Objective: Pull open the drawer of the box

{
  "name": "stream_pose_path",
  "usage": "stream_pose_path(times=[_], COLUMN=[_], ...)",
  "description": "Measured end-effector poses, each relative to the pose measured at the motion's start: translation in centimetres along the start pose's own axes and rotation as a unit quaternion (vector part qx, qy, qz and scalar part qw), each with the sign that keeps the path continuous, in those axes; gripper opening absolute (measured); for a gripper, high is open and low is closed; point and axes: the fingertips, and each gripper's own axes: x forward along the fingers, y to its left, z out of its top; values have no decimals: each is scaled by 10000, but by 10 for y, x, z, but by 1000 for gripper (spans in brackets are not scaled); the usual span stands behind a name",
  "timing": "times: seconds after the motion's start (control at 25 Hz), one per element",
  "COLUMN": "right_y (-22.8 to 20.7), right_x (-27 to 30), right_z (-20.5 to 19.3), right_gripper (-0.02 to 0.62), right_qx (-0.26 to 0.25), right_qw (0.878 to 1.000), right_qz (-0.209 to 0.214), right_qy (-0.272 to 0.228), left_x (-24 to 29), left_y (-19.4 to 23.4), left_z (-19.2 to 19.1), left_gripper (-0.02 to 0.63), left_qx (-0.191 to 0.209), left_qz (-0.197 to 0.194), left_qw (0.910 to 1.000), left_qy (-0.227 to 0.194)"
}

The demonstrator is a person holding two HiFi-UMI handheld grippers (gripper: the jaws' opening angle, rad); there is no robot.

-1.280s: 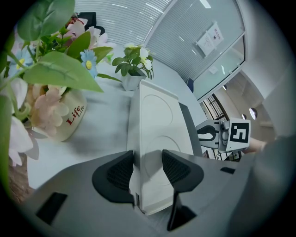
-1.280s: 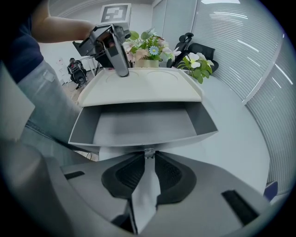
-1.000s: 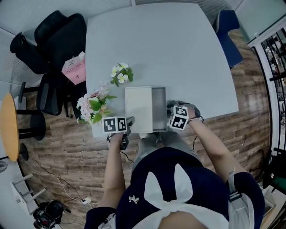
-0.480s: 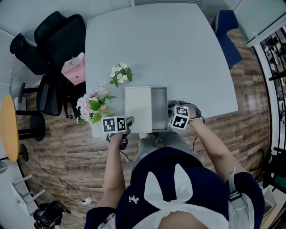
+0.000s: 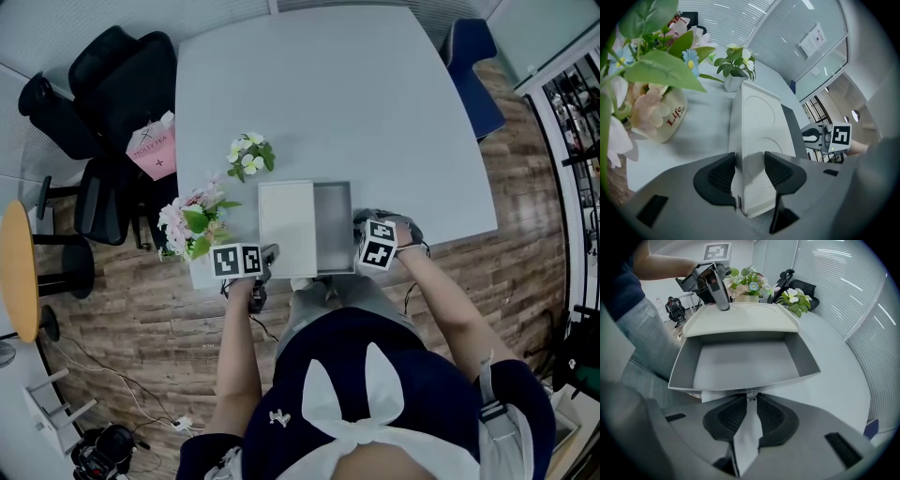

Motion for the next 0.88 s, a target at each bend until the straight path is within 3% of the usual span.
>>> stream_pose_path(times=[0.88], right_y=[-3], right_x=[-1], right_z=[-24], right_gripper=[72], right_qx=[327], right_qw=[9994], right_qz=[-73], right_qy=[39], left_x=[0], left_y=[1], left_z=[0], left_gripper=[209], left_qx=[-39], left_qz=[3], left_qw=[10000], left_qy=[-14])
